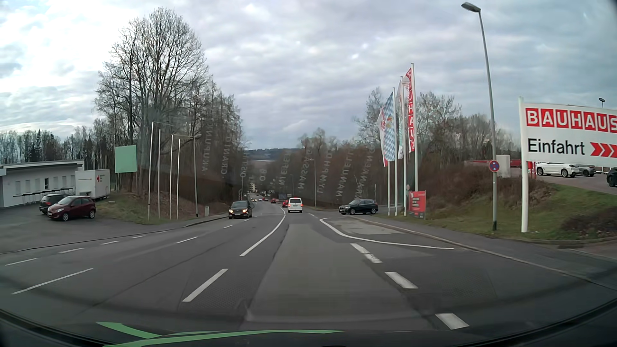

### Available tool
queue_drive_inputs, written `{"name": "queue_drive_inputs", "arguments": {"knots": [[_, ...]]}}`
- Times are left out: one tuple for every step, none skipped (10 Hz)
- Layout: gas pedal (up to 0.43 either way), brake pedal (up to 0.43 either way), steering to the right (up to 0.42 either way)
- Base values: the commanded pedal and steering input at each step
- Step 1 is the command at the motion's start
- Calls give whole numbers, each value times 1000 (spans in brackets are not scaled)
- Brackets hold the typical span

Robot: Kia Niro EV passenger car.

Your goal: Follow the waypoints while adhering to traffic rules and regulations

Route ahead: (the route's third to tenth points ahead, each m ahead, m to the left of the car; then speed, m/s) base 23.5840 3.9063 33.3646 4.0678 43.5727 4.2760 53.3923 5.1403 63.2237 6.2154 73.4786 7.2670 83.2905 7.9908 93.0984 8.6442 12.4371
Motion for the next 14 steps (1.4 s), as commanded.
{"name": "queue_drive_inputs", "arguments": {"knots": [[0,140,-8],[0,134,-7],[0,140,-6],[0,134,-6],[0,140,-5],[0,134,-4],[0,134,-4],[0,134,-5],[0,134,-5],[0,134,-5],[0,134,-5],[0,134,-4],[0,140,-4],[0,140,-5]]}}
